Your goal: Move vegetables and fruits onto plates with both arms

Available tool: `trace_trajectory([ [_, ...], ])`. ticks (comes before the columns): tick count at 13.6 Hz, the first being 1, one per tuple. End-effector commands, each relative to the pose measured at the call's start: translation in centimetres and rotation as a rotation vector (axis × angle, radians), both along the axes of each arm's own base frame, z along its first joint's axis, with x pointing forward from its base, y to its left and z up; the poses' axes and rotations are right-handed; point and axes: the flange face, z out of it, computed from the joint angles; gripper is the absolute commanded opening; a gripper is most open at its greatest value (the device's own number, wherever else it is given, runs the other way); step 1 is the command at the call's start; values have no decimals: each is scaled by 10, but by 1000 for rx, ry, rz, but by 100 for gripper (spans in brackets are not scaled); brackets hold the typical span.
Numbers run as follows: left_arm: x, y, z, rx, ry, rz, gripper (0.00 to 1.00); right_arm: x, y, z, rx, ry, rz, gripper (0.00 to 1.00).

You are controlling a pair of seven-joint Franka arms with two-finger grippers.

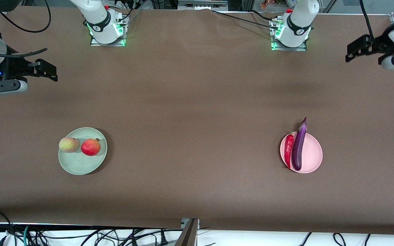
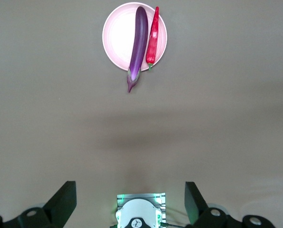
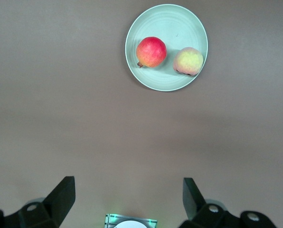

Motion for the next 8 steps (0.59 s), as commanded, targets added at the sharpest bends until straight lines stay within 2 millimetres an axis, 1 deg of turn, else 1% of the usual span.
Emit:
trace_trajectory([
  [1, 6, 10, -28, 16, -10, 23, 100, 2, 1, 5, -6, -9, 16, 100],
  [2, 11, 11, -32, 14, -17, 23, 100, 2, 1, 5, -6, -9, 16, 100],
  [4, 26, 10, -41, 20, -18, 10, 100, 2, 0, 5, -4, -10, 18, 100],
  [5, 38, 11, -43, 14, -42, 8, 100, 2, -1, 5, -4, -10, 15, 100],
  [7, 59, 12, -53, -2, -38, 6, 100, 2, -1, 5, -2, -10, 15, 100],
  [8, 68, 11, -54, -11, -44, 2, 100, 2, -1, 5, -2, -11, 15, 100],
])
